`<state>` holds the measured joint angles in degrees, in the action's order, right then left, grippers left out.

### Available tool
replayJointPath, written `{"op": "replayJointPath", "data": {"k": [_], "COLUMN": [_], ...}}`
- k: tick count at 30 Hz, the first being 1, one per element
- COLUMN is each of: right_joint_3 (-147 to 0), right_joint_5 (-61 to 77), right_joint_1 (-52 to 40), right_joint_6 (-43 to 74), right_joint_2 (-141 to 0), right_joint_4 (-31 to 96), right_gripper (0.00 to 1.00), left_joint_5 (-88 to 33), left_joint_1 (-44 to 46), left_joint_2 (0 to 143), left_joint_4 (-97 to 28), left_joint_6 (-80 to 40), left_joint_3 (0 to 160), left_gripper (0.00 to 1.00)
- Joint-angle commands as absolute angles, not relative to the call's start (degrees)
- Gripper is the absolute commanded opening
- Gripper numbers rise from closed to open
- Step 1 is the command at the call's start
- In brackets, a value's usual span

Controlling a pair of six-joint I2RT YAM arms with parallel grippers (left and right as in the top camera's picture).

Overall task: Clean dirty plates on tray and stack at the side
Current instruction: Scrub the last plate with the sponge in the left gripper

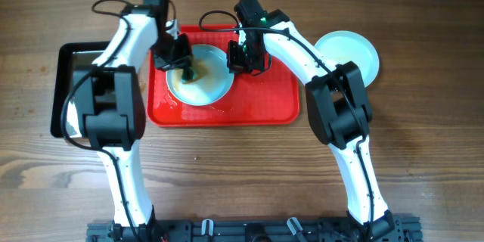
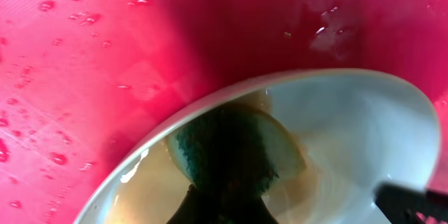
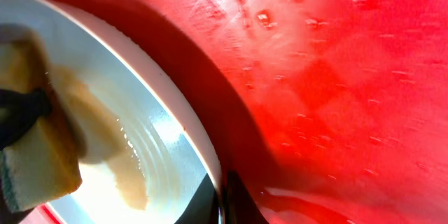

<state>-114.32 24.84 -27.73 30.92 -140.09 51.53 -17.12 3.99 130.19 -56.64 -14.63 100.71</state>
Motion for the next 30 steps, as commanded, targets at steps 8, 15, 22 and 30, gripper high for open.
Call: {"op": "replayJointPath", "data": {"k": [8,15,22,30], "right_joint_3": [-113.89,-113.89,-113.89,-113.89], "right_joint_5": [31.53,31.38,31.35,31.35], "right_joint_1": [-25.76,-25.76,-25.76,-25.76], "right_joint_6": [30.13,30.00,29.98,29.93], "right_joint_2": [-144.14,-144.14,-144.14,-144.14], "right_joint_4": [50.35,50.35,50.19,50.17], "right_gripper": [0.04,0.04,0.04,0.04], "left_joint_5": [-24.67,-4.99,21.26,-28.29], "left_joint_1": [9.02,10.02,9.69,8.08], "left_joint_2": [132.14,132.14,132.14,132.14], "left_joint_4": [-63.00,-46.98,-53.95,-65.58], "left_joint_6": [5.45,-14.94,-31.29,2.33], "left_joint_3": [99.22,99.22,99.22,99.22], "left_gripper": [0.04,0.04,0.04,0.04]}}
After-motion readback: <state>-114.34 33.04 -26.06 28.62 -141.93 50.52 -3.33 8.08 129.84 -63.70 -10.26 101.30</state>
